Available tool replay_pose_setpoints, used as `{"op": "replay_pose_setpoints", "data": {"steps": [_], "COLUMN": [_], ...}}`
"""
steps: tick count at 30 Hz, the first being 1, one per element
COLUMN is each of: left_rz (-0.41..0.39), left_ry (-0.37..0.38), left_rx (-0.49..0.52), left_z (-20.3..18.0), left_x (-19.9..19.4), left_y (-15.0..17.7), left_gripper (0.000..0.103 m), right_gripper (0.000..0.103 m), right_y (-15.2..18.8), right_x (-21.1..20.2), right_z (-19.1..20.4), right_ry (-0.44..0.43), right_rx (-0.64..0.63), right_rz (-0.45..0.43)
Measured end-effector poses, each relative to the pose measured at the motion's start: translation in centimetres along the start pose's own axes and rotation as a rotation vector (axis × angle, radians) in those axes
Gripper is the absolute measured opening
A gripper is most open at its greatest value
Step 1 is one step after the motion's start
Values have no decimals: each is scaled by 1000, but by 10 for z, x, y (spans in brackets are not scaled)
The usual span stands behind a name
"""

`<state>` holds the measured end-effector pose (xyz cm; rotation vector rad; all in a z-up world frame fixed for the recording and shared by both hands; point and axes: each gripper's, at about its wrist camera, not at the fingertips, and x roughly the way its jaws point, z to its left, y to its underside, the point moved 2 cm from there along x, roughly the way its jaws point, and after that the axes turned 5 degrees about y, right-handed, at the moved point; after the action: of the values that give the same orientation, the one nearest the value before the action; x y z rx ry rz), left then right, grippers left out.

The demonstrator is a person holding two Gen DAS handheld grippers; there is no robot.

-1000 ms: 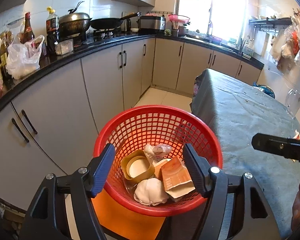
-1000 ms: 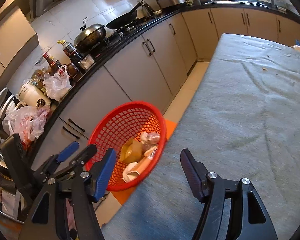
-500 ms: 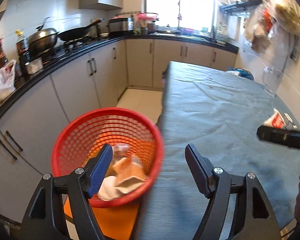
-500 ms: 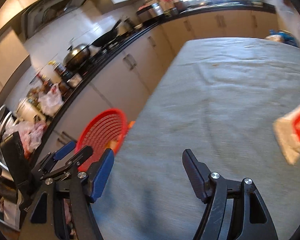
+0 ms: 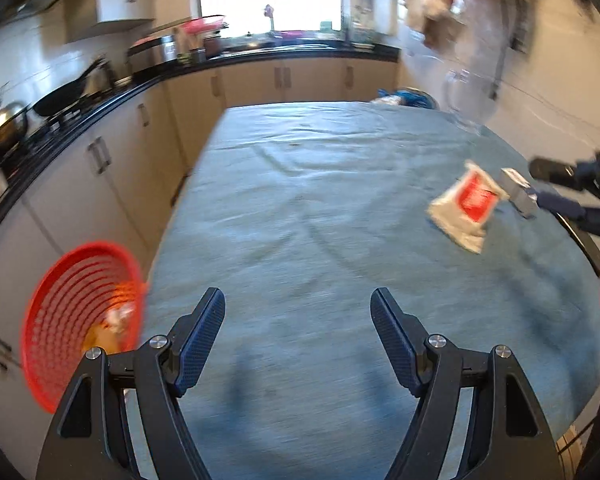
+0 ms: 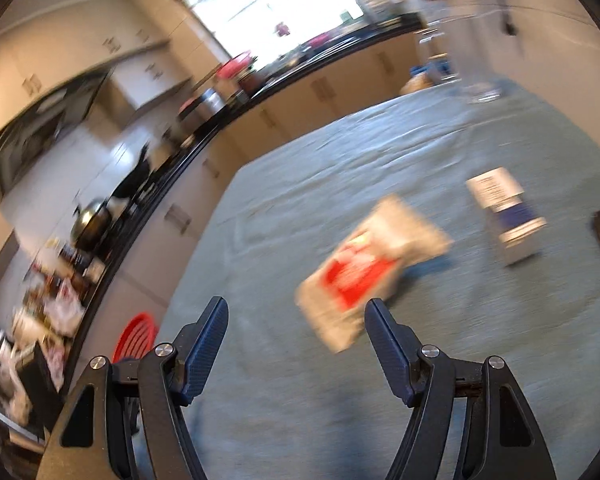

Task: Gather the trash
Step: 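Move both grippers back to the table toward the wipe pack, then grasp the wet-wipe pack with the left gripper while the right grasps the medicine box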

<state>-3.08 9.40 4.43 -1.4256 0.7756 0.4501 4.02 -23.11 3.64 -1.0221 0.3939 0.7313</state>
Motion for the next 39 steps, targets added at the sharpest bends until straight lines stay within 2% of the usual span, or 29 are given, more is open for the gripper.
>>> {"op": "replay_pose_setpoints", "data": {"steps": [2, 5, 8, 10, 13, 16, 20, 24, 27, 32, 37, 39], "left_rz": [5, 16, 37, 55, 58, 63, 68, 68, 72, 114, 157, 159], "left_ry": [26, 54, 84, 98, 111, 126, 138, 165, 177, 179, 165, 153], "left_rx": [30, 77, 126, 153, 180, 196, 207, 224, 267, 329, 364, 391], "left_z": [-19, -49, -77, -93, -107, -113, -119, -130, -142, -162, -171, -176], "left_x": [6, 17, 29, 38, 46, 55, 66, 76, 85, 110, 133, 140], "left_y": [-7, -19, -30, -36, -41, -45, -57, -72, -79, -87, -90, -89], "left_gripper": [74, 74, 75, 76, 80, 81, 81, 84, 87, 87, 87, 87], "right_gripper": [75, 75, 76, 77, 77, 77, 77, 77, 77, 77, 62, 62], "right_y": [-10, -27, -46, -57, -62, -57, -55, -50, -47, -45, -44, -43], "right_x": [-6, -11, -6, 1, 10, 26, 38, 44, 51, 50, 58, 58], "right_z": [-16, -36, -59, -74, -93, -103, -97, -98, -105, -103, -108, -106], "right_ry": [24, 110, 153, 222, 283, 240, 245, 318, 309, 364, 345, 348], "right_rx": [24, 35, 69, 75, 81, 97, 35, -11, 12, -25, 2, -13], "right_rz": [-26, -71, -80, -82, -91, -46, -25, -28, 15, -18, 19, 21]}}
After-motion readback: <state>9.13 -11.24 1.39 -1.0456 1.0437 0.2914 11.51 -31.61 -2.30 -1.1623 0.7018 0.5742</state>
